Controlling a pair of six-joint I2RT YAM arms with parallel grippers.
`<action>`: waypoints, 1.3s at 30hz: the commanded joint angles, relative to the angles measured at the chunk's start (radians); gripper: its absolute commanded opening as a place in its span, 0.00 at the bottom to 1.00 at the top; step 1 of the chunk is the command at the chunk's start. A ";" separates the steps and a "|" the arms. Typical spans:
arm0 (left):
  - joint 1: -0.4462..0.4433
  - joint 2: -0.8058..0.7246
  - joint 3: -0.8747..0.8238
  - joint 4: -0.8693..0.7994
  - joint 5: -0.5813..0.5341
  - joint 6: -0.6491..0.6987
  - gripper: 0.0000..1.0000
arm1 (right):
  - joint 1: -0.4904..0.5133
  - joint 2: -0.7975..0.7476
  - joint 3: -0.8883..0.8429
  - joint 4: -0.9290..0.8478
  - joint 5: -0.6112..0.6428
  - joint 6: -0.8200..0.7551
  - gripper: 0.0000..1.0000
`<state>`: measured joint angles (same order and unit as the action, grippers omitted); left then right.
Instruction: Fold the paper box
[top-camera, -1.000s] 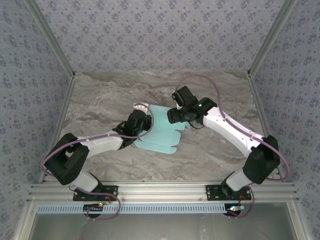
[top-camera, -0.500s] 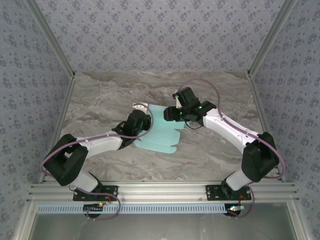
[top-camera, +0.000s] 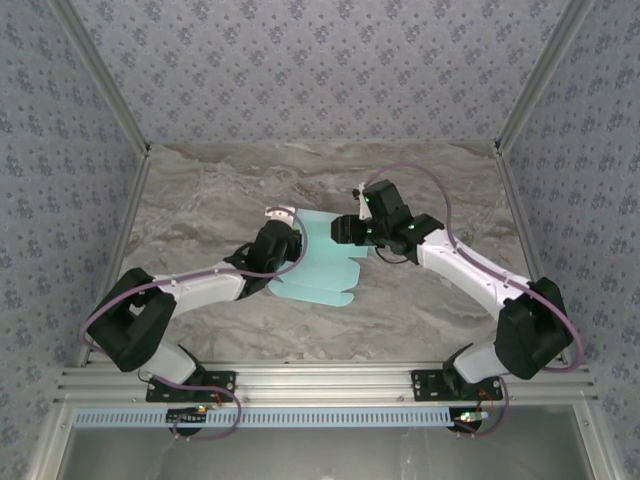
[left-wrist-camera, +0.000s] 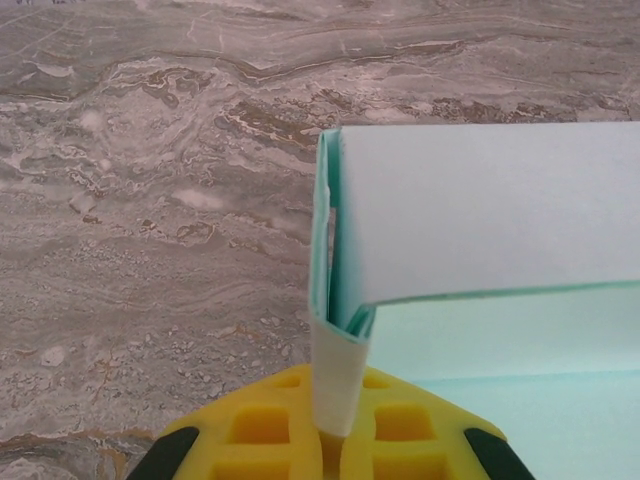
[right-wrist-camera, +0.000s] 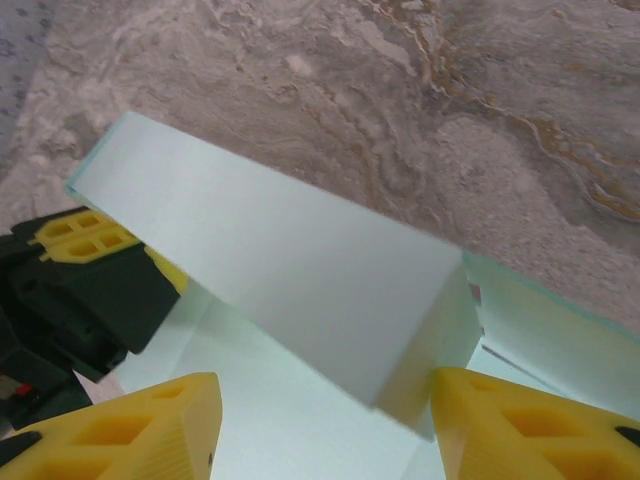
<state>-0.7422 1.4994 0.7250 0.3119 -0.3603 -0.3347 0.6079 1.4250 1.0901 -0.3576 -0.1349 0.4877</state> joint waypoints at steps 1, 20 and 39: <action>-0.004 -0.012 0.031 -0.015 -0.033 -0.021 0.00 | 0.030 -0.048 0.014 -0.158 0.143 -0.033 0.61; 0.000 -0.034 0.035 -0.026 -0.025 -0.041 0.00 | 0.122 -0.065 -0.237 0.088 0.291 0.191 0.70; -0.001 -0.050 0.029 -0.022 -0.014 -0.046 0.00 | 0.108 0.001 -0.263 0.265 0.312 0.212 0.73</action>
<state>-0.7414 1.4796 0.7330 0.2798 -0.3836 -0.3653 0.7193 1.4193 0.8314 -0.1463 0.1658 0.6922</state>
